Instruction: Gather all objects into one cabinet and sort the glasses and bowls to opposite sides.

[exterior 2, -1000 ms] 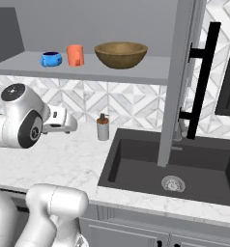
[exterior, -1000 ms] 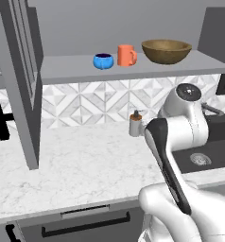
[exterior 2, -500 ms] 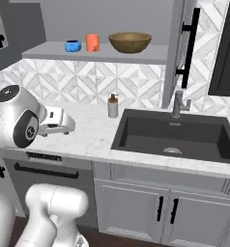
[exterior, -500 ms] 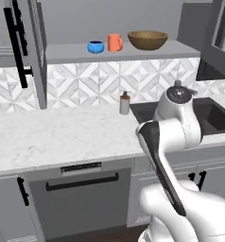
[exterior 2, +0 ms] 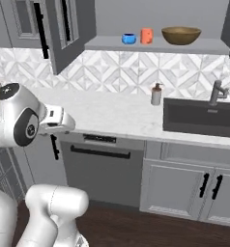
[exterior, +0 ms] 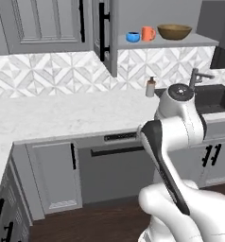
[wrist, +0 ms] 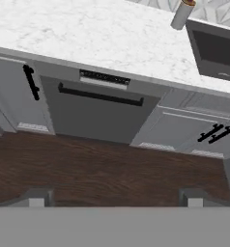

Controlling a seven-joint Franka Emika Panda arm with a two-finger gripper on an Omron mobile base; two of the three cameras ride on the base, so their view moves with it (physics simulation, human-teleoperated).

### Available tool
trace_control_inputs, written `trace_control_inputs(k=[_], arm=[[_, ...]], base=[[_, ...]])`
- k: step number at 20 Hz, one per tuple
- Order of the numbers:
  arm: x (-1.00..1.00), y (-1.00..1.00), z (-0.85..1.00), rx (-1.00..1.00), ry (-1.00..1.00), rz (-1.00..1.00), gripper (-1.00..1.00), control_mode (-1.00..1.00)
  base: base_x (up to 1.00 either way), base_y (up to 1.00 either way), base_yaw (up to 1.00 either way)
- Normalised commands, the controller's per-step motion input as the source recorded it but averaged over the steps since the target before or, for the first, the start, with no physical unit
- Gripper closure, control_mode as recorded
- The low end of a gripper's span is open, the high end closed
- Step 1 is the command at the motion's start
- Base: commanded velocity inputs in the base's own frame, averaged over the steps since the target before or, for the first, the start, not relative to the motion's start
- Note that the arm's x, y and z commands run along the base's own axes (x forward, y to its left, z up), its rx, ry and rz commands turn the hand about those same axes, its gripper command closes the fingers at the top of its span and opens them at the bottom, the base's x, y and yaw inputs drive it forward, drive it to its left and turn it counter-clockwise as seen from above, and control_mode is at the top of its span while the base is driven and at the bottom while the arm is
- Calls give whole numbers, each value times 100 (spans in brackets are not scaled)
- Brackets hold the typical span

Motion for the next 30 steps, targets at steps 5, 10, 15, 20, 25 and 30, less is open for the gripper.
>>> trace_control_inputs(k=[5,10,15,20,25,30], arm=[[0,0,0,0,0,0,-100,100],[0,0,0,0,0,0,-100,100],[0,0,0,0,0,0,-100,100],[0,0,0,0,0,0,-100,100],[0,0,0,0,0,0,-100,100],[0,0,0,0,0,0,-100,100]], base=[[-3,92,31],[0,17,97],[-1,0,100],[-30,0,91],[-54,0,80],[-69,5,72]])
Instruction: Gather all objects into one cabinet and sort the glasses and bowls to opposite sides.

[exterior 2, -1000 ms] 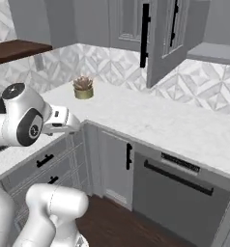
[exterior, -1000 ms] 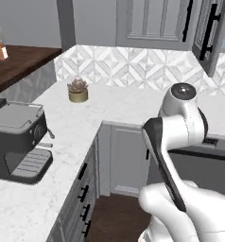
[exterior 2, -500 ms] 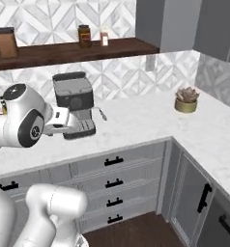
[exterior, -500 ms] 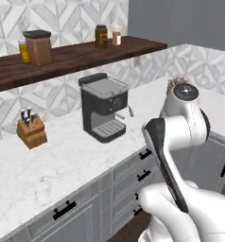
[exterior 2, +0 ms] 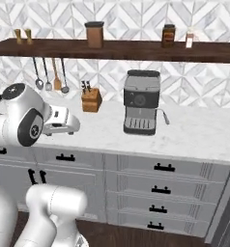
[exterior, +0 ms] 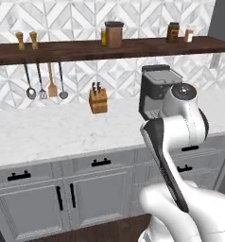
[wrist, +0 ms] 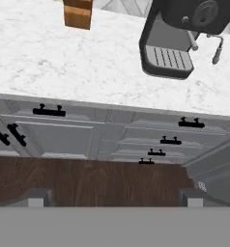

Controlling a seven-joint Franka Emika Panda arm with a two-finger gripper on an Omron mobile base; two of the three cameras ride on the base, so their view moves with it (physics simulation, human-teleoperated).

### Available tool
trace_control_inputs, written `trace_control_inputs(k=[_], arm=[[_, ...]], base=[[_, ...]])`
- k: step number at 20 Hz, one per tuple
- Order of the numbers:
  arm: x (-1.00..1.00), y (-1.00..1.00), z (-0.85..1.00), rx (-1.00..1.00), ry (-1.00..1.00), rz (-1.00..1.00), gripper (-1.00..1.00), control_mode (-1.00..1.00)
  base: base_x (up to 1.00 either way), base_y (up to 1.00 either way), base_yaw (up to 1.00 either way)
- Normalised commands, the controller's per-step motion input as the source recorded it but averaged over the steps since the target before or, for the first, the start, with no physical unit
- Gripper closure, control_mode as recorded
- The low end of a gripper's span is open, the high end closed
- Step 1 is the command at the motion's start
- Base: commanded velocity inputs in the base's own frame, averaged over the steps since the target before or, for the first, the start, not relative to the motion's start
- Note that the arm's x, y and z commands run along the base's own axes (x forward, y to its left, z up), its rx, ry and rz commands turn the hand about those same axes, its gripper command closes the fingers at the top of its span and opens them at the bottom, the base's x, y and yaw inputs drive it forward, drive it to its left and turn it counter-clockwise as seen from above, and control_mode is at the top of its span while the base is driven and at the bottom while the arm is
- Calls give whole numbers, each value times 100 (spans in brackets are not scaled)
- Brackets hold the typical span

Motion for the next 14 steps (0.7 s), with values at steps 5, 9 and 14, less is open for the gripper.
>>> trace_control_inputs(k=[5,9,14], arm=[[0,0,0,0,0,0,-100,100],[0,0,0,0,0,0,-100,100],[0,0,0,0,0,0,-100,100]], base=[[-67,50,65],[-34,67,62],[6,67,58]])
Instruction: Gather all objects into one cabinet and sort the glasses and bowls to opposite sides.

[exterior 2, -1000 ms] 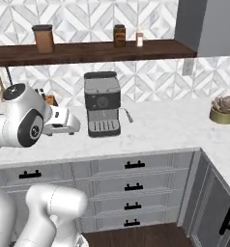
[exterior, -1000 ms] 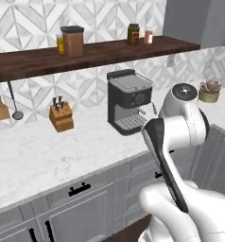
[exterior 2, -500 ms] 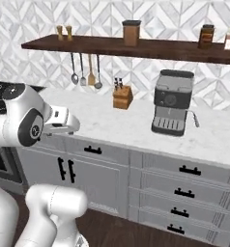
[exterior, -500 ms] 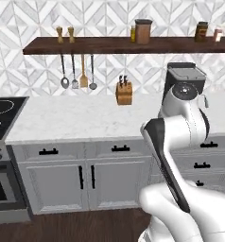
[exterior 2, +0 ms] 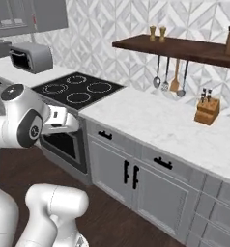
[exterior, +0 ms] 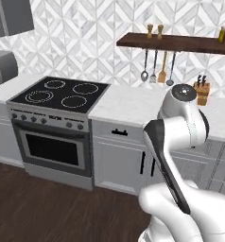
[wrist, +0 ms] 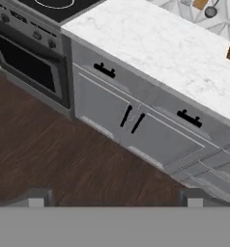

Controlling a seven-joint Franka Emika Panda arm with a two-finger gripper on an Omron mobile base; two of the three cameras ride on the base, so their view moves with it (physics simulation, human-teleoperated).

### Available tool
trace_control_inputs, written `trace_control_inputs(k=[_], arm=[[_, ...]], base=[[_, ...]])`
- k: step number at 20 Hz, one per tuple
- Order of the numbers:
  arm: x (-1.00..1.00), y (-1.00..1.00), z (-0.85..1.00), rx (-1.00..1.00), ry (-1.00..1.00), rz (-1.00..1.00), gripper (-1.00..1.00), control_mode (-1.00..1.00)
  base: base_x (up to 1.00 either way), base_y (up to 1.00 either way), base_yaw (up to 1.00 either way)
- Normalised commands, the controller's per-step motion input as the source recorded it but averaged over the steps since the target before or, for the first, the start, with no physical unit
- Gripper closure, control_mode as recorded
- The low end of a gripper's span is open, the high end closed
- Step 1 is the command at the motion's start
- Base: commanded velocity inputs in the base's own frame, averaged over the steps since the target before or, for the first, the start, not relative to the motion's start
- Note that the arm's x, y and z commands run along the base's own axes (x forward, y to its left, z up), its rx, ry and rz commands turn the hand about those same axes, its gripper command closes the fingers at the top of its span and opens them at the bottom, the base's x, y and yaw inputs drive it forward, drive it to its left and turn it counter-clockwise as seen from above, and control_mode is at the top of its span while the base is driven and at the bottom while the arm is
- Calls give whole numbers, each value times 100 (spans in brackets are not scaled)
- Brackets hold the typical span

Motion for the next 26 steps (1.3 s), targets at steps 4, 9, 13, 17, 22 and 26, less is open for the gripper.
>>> trace_control_inputs(k=[4,9,13,17,22,26], arm=[[0,0,0,0,0,0,-100,100],[0,0,0,0,0,0,-100,100],[0,0,0,0,0,0,-100,100],[0,0,0,0,0,0,-100,100],[0,0,0,0,0,0,-100,100],[0,0,0,0,0,0,-100,100]], base=[[14,100,25],[40,100,-3],[42,100,-22],[25,100,-18],[14,100,-16],[15,100,-16]])
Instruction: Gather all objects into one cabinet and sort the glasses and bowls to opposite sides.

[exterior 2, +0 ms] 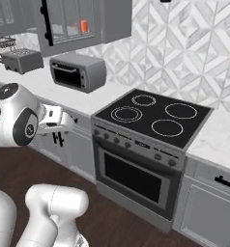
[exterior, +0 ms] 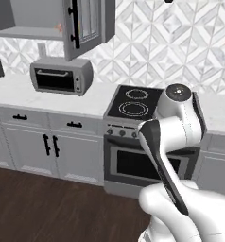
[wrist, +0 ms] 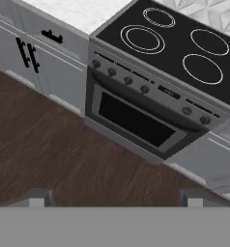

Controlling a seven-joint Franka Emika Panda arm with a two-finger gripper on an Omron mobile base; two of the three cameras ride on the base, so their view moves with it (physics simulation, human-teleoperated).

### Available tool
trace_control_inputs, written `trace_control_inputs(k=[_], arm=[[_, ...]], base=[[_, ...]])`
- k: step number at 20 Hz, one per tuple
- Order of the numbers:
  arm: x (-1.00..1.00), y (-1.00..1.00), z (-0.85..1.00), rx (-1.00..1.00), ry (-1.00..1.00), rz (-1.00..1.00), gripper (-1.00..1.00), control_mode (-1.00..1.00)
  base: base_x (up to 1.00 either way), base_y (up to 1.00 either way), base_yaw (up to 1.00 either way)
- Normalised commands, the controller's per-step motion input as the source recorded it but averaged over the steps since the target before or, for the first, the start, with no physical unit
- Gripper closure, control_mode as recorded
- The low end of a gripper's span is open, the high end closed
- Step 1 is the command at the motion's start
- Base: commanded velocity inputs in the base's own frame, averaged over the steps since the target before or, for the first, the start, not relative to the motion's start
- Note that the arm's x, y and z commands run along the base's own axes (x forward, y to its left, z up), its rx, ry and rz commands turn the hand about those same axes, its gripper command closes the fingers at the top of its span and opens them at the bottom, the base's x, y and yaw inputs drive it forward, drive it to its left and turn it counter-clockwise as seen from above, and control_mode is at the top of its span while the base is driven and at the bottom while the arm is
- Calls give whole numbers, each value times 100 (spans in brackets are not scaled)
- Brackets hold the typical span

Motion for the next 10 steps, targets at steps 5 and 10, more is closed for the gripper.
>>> trace_control_inputs(k=[5,10], arm=[[0,0,0,0,0,0,-100,100],[0,0,0,0,0,0,-100,100]], base=[[13,100,-16],[22,98,-18]])
